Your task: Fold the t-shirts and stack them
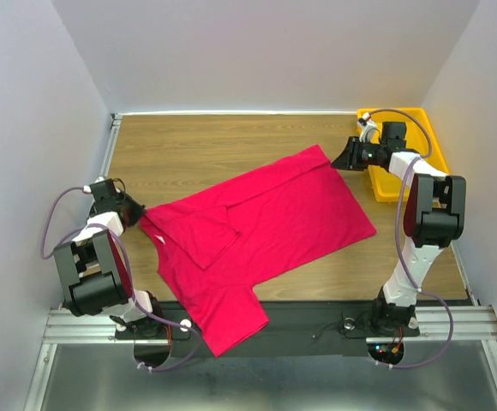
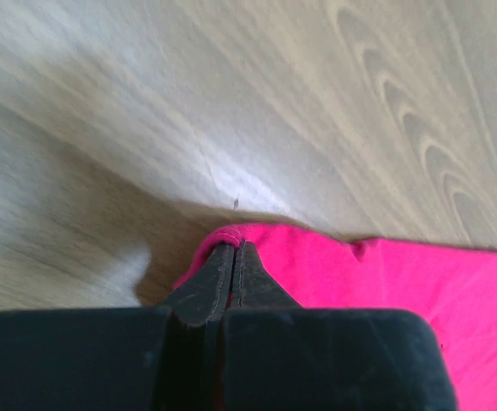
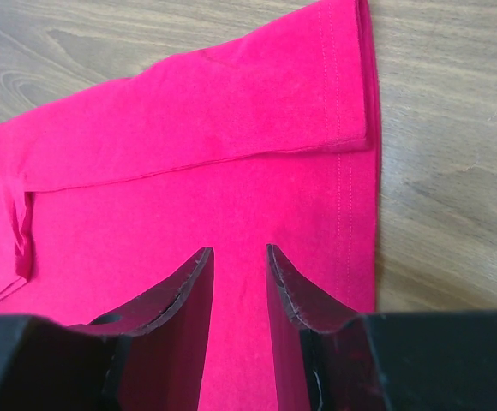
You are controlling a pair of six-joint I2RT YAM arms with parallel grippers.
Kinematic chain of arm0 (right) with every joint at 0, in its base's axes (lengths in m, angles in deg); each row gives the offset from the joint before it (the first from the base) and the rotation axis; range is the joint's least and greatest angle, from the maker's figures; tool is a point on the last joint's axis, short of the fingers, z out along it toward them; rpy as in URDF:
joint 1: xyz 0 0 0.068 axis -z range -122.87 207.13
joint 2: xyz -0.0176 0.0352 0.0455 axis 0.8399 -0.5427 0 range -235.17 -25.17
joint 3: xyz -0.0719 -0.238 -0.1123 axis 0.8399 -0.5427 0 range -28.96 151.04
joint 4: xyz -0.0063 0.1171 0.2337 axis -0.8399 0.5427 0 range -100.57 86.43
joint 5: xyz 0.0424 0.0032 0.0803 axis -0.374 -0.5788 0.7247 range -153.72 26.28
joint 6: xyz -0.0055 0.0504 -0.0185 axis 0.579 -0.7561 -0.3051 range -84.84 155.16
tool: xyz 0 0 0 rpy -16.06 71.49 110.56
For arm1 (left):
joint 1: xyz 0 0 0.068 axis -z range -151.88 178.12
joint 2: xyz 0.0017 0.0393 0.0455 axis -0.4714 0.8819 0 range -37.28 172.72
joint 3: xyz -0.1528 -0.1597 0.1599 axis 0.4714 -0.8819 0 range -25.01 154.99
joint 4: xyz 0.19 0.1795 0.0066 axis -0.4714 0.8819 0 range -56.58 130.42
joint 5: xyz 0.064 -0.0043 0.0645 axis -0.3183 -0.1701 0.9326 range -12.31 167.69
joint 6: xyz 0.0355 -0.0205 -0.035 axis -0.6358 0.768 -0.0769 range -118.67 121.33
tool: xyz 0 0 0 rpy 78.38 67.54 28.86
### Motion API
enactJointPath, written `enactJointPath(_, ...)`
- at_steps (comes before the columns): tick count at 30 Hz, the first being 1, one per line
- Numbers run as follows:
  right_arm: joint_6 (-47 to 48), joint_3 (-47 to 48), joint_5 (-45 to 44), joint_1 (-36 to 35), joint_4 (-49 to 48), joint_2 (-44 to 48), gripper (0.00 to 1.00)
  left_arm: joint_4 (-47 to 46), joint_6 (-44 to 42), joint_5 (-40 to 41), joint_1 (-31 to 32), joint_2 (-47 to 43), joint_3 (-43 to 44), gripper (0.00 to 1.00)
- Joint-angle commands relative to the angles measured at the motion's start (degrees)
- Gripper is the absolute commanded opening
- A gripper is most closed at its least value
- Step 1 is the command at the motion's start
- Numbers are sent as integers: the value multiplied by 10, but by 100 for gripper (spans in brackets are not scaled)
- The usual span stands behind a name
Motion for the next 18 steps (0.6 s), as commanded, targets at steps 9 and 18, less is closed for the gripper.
enactJointPath(9,7,-6,6,8,-10,-4,37,2,-35,17,-23,-1,58,0)
enactJointPath(18,8,8,6,5,-9,-22,37,-17,-45,14,-53,23,40,0)
